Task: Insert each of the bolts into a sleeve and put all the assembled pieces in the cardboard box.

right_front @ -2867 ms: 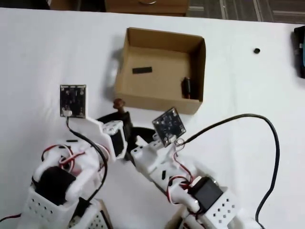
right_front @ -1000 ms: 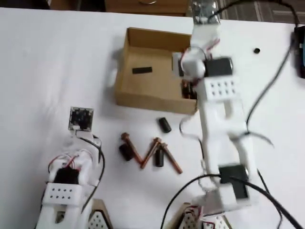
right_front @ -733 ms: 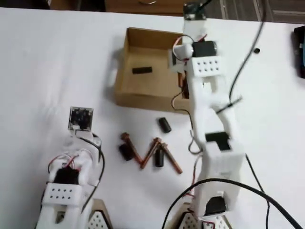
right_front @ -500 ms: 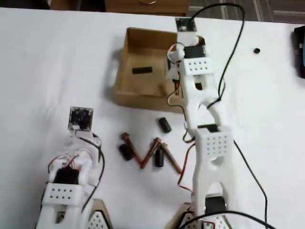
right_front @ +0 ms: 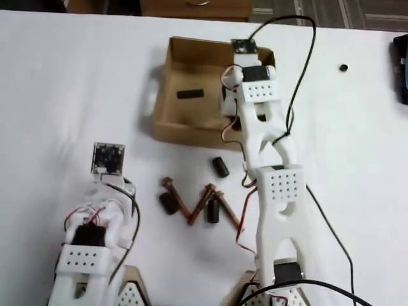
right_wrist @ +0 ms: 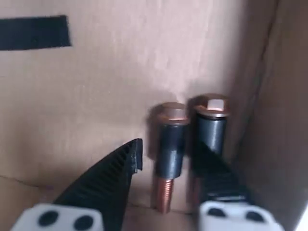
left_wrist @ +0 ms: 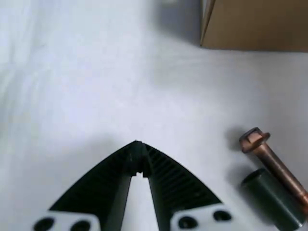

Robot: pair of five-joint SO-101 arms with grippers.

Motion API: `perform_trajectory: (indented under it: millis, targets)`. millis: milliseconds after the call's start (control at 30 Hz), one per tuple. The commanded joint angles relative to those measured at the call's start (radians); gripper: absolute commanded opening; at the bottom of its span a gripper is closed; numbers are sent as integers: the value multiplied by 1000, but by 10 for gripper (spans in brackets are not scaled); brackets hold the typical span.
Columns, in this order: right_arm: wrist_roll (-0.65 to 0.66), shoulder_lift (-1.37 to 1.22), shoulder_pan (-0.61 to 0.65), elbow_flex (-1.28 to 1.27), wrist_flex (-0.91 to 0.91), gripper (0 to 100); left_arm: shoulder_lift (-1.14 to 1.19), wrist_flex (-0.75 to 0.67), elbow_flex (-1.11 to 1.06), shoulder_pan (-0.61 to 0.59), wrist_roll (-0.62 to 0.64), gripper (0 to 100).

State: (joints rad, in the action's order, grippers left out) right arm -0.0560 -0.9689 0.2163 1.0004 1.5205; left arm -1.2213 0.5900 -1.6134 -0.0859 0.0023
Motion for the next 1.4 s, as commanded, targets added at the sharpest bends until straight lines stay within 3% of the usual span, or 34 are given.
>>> perform_trajectory:
  millis: [0,333,500,900,1167,1367]
  targets:
    - [5,19,-7,94,59,259,-11,-17,2,-3,3,20]
    - [5,54,-2,402,243,262,-11,-17,2,-3,3,20]
    - [6,213,31,376,246,262,-11,-17,2,-5,3,20]
    - [6,875,229,-535,243,262,-11,-17,2,-6,3,20]
    - [78,951,282,-827,231,262,-11,-17,2,-5,3,20]
    - [166,951,275,-1028,4,262,-11,-17,2,-5,3,20]
